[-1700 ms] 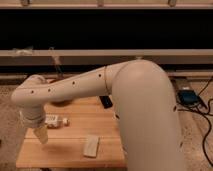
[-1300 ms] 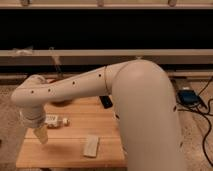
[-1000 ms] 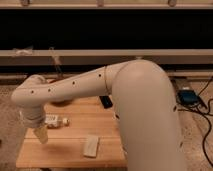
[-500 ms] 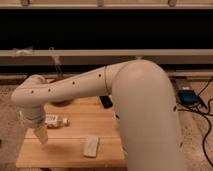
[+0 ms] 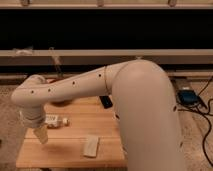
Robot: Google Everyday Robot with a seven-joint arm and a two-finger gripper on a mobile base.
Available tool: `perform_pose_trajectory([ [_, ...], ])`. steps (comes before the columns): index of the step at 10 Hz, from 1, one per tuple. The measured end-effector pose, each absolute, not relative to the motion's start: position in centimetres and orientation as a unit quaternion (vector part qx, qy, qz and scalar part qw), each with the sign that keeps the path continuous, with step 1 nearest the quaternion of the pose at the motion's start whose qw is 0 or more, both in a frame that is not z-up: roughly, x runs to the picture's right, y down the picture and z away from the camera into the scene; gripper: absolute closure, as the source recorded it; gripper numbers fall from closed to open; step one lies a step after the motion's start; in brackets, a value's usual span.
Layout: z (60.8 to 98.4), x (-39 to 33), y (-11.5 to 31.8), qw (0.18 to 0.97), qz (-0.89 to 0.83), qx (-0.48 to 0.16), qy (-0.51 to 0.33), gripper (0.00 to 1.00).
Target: Stand the bottle upright
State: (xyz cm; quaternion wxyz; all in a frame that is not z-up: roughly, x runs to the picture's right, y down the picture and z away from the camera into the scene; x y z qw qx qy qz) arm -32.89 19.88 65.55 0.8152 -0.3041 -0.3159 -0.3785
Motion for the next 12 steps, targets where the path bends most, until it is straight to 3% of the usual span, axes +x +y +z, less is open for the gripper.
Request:
perform_pose_trajectory([
  [5,67.7,-32.6,19.9,0.827,-0.371,-0.323,-0.273,0.2],
  [9,75.5,-29.7,19.7,0.868,-0.305,-0.353,-0.172,0.2],
  [12,77.1,-27.6,18.4,0.897,-0.247,-0.34,-0.134,0.2],
])
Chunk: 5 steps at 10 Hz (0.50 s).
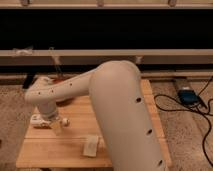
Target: Stand the bottle upright
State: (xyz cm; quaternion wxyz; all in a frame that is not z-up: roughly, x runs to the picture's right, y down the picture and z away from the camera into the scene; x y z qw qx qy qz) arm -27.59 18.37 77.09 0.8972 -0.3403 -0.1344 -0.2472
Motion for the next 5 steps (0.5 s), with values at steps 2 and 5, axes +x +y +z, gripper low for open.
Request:
perform_pose_trajectory([
  [2,77.6,-26.41,16.9,0.912,-0.22,-0.323,-0.122,0.2],
  [5,78.13,-26.26,16.99,0.919,-0.207,-0.318,-0.108,0.2],
])
